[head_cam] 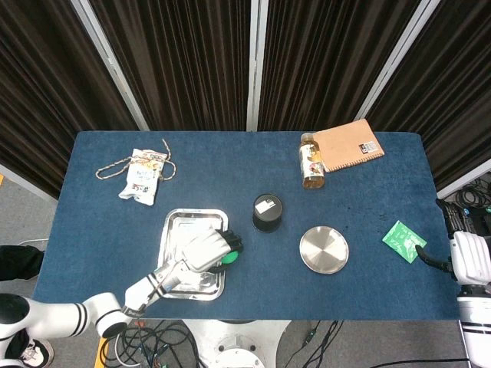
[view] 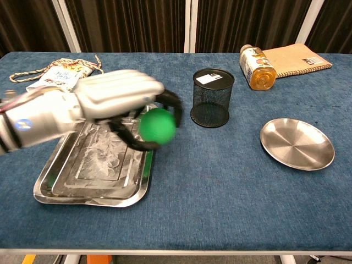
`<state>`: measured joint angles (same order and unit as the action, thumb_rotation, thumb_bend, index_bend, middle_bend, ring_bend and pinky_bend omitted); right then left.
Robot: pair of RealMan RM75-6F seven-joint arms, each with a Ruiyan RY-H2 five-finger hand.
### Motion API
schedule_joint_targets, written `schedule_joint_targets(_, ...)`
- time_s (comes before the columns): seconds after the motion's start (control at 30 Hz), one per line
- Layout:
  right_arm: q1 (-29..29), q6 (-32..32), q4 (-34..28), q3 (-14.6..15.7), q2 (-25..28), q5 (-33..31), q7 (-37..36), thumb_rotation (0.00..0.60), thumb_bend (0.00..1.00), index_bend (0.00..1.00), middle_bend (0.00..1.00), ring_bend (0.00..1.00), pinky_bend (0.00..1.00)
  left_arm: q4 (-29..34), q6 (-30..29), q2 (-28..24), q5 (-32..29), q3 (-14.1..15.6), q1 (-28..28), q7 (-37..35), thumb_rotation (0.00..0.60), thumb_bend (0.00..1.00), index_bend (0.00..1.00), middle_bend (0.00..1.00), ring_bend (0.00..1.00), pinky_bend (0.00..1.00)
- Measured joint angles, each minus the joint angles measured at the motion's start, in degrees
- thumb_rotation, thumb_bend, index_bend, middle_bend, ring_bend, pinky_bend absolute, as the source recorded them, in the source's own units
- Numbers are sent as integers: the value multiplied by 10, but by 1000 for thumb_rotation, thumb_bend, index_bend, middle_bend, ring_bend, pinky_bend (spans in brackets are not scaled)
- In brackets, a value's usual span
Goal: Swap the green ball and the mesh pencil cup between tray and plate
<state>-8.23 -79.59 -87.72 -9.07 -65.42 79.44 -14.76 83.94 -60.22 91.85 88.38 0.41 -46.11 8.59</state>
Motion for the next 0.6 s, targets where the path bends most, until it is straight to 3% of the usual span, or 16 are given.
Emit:
schedule_joint_targets(0.27, -7, 6, -11, 1, -3, 3, 16, 600, 176, 0, 76, 0, 175, -13, -34, -15, -29, 26, 65, -15, 600, 309, 391, 377, 344, 613)
schedule_joint_targets(0.47, -9, 7, -16, 2, -3, 1, 24, 600, 176, 0, 77, 0, 175, -43, -57, 4, -8, 27, 80, -35, 600, 241, 218, 274, 210, 523)
schedule_joint_targets(0.6, -9, 9, -18, 3, -2, 0, 25, 600, 176, 0, 77, 0, 175, -52, -61, 11, 2, 21, 83, -40, 600, 195, 186, 225, 161, 474)
